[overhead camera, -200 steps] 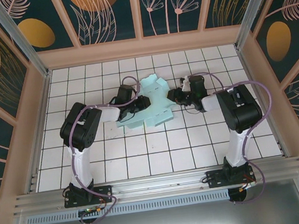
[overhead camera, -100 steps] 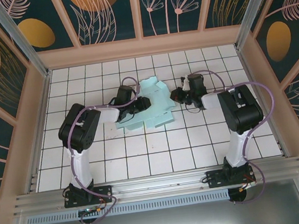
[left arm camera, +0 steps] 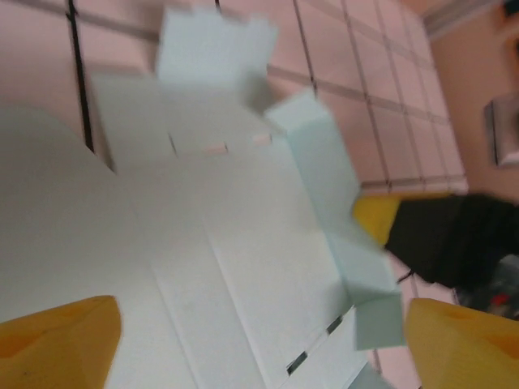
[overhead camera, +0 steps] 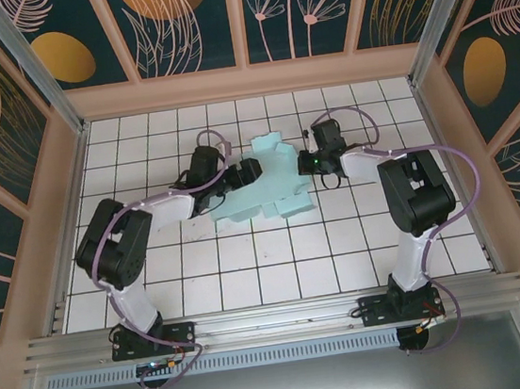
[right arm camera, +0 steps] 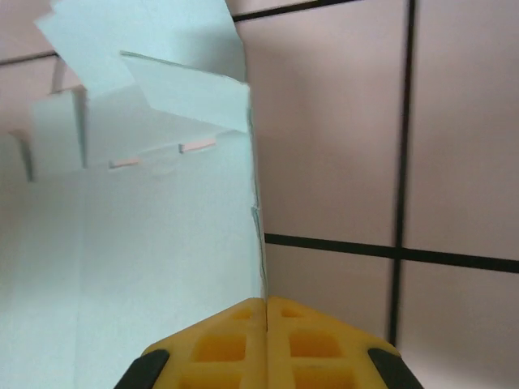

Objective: Fold the paper box

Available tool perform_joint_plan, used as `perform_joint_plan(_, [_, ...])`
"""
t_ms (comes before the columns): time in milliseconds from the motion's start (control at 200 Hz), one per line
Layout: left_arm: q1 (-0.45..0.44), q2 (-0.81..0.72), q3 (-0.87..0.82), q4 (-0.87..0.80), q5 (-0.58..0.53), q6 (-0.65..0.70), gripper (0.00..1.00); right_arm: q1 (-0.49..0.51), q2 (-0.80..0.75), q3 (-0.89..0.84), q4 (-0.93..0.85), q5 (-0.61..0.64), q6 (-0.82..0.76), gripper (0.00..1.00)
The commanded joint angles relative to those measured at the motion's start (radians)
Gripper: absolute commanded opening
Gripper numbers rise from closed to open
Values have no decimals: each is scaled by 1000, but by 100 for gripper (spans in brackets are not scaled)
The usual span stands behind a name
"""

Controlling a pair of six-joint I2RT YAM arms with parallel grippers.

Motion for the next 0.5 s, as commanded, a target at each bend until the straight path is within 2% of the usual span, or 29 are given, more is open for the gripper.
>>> perform_joint_plan(0, [33, -59, -45, 14, -96, 20, 94, 43, -12, 52, -205, 280, -137, 0])
perform_joint_plan(150, [66, -117, -97, 29, -97, 25, 96, 97, -2, 75, -266, 475, -181, 0])
perform_joint_plan(245, [79, -117, -106, 24, -82, 23, 96, 146, 33, 101, -300, 688, -219, 0])
perform_joint_plan(320, [83, -117, -109, 20, -77, 27, 96, 179, 73, 129, -317, 807, -232, 0])
perform_joint_plan(425, [85, -121, -107, 16, -72, 36, 96, 212, 121, 160, -317, 894, -232, 0])
perform_joint_plan(495, [85, -126, -108, 15, -74, 42, 96, 226, 147, 183, -323, 909, -230, 0])
